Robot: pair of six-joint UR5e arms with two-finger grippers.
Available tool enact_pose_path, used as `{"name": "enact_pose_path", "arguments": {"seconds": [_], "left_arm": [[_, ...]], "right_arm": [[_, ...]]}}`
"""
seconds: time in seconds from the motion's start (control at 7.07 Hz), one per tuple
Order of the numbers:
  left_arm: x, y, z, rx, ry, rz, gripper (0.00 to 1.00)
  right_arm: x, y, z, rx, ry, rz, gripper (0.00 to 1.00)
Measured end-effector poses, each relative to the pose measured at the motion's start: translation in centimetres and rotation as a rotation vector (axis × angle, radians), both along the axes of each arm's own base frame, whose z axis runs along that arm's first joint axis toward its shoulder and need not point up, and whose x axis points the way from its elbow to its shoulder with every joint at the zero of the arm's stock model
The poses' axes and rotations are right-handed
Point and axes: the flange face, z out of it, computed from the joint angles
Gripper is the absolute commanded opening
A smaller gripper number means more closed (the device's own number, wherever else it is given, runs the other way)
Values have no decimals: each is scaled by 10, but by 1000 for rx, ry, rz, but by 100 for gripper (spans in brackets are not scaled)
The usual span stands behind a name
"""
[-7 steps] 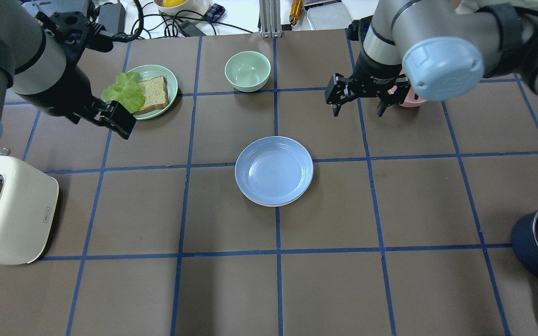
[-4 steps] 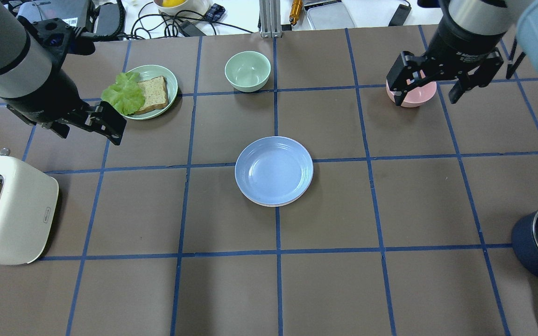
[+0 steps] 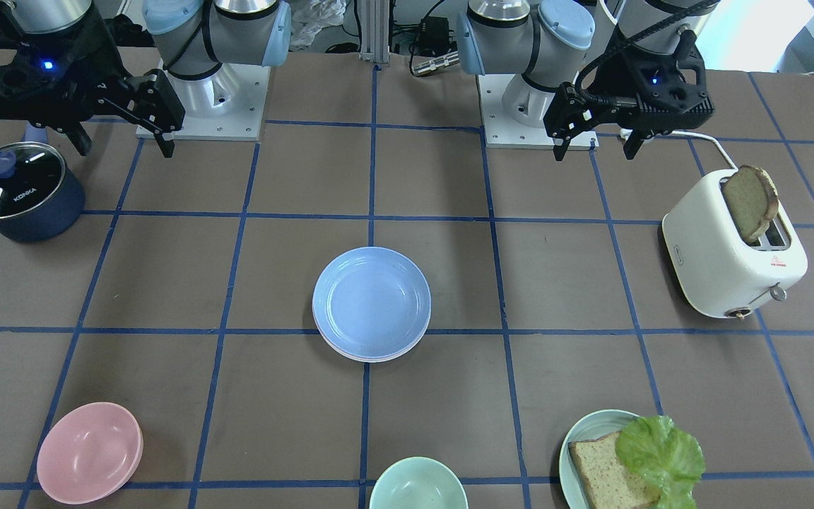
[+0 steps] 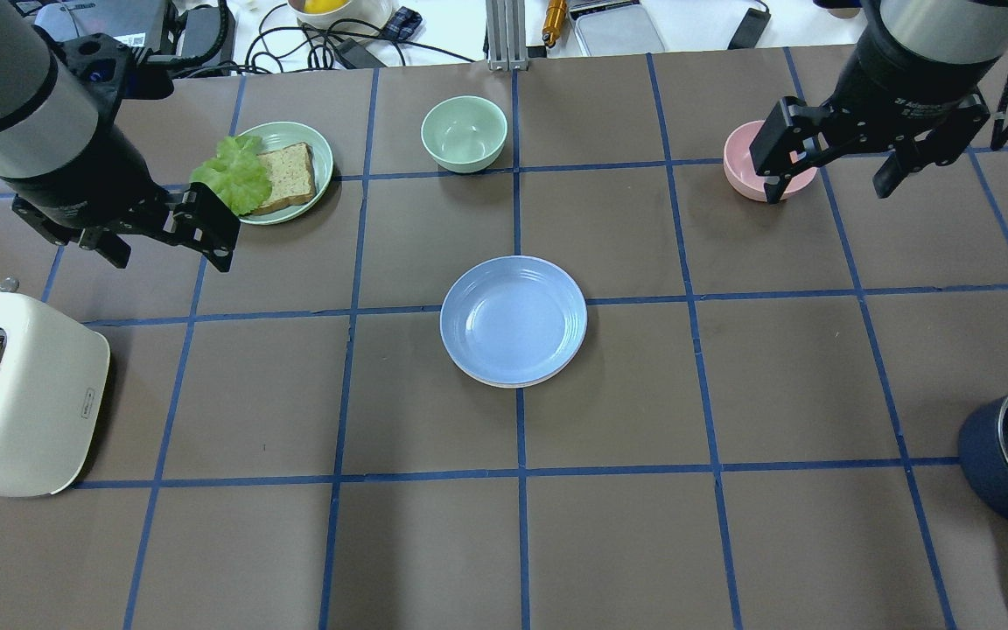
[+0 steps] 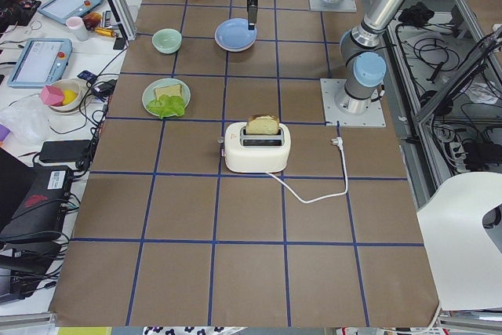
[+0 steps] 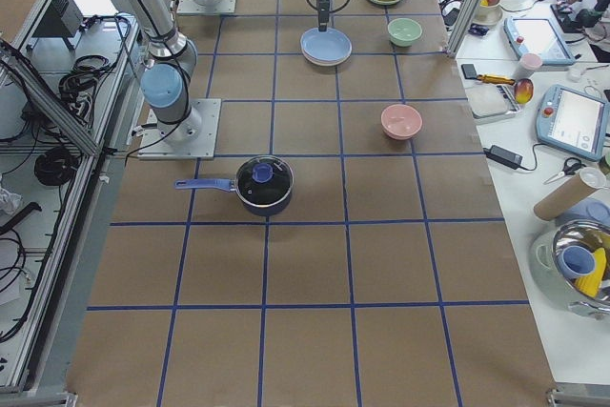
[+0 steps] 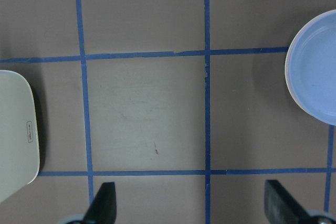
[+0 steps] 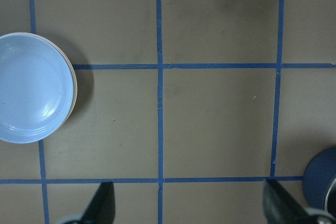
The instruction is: Stack three plates with pink and blue
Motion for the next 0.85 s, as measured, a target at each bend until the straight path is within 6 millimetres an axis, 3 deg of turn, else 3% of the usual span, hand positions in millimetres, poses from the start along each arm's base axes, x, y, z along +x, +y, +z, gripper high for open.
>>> {"name": "enact_pose_path", "arguments": {"seconds": [0.85], "left_arm": [[-1, -1, -12, 33, 7, 80, 100]], "right_arm": [[0, 1, 0, 2, 6, -9, 100]]}}
